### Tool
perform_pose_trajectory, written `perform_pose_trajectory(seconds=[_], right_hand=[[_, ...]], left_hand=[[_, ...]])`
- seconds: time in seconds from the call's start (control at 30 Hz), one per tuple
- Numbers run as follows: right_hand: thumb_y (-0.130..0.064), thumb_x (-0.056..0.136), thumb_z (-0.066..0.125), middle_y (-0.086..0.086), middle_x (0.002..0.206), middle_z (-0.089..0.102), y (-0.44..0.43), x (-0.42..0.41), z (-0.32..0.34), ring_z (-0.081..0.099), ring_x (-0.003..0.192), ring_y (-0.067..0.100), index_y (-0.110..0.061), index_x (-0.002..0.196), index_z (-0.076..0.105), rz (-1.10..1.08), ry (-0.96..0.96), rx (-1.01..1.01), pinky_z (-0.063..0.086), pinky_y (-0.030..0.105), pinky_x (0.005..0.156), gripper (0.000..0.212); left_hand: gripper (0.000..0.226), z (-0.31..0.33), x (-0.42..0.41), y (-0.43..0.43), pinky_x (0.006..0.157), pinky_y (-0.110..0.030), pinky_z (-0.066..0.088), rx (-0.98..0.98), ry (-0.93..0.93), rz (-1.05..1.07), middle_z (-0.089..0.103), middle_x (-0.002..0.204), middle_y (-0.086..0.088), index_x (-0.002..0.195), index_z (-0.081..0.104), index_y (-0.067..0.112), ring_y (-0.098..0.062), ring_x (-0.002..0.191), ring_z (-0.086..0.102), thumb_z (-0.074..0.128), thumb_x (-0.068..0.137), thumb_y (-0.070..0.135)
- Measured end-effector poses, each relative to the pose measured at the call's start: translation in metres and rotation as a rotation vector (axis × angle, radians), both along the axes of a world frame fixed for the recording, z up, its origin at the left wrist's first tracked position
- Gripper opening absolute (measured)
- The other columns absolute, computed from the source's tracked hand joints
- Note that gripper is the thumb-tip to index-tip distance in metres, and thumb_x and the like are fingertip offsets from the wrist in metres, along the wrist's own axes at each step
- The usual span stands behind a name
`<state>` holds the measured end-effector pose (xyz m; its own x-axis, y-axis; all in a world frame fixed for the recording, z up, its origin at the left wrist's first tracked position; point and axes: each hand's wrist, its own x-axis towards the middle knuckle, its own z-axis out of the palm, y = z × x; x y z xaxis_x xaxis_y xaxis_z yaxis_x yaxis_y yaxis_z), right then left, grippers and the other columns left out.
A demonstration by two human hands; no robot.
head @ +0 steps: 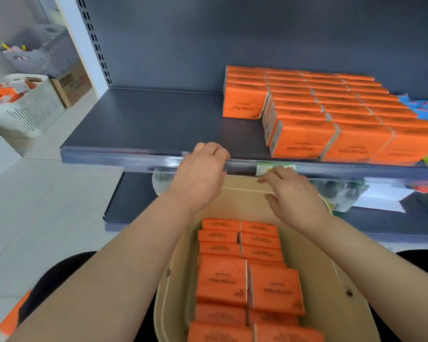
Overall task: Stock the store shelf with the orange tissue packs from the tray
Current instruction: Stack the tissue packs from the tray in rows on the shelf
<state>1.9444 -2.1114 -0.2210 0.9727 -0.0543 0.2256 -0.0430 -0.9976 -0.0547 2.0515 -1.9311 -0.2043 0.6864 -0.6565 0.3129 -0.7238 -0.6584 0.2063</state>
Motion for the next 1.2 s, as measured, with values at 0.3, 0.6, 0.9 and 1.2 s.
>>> perform_pose_trajectory(seconds=[0.3,0.6,0.9,1.2], right_hand=[[-0.026,0.089,0.058,0.006,0.136,0.043,0.0,-0.068,-0.101,0.041,0.127,0.027,-0.018,0.135,0.045,-0.058,0.8,0.09,0.04,0.036,0.102,0.048],[-0.023,0.085,0.066,0.009,0.133,0.049,0.006,-0.073,-0.103,0.048,0.123,0.028,-0.015,0.129,0.043,-0.053,0.927,0.113,0.043,0.036,0.1,0.051],[-0.005,0.084,0.05,0.003,0.117,0.052,0.0,-0.082,-0.048,0.048,0.112,0.024,-0.018,0.118,0.047,-0.067,0.529,-0.018,0.036,0.033,0.08,0.037],[-0.005,0.079,0.054,0.004,0.117,0.052,0.004,-0.091,-0.052,0.053,0.106,0.025,-0.017,0.115,0.047,-0.161,0.493,0.056,0.038,0.033,0.087,0.039]], left_hand=[[0.032,-0.078,-0.079,-0.013,0.094,-0.036,0.044,0.348,0.214,-0.13,0.053,0.123,-0.004,0.12,0.053,0.017,-0.024,0.116,0.048,0.048,0.09,0.01],[0.035,-0.102,-0.077,-0.001,0.096,-0.035,0.041,0.524,0.38,-0.105,0.053,0.123,-0.009,0.124,0.051,0.014,-0.027,0.117,0.048,0.046,0.09,0.009],[0.036,-0.117,-0.08,0.002,0.103,-0.04,0.04,0.705,0.501,-0.085,0.052,0.13,-0.011,0.126,0.047,0.012,-0.028,0.123,0.045,0.052,0.091,0.019],[0.066,-0.123,-0.089,0.004,0.105,-0.036,0.04,0.848,0.395,-0.074,0.048,0.132,-0.01,0.13,0.046,0.013,-0.026,0.124,0.042,0.077,0.076,0.035]])
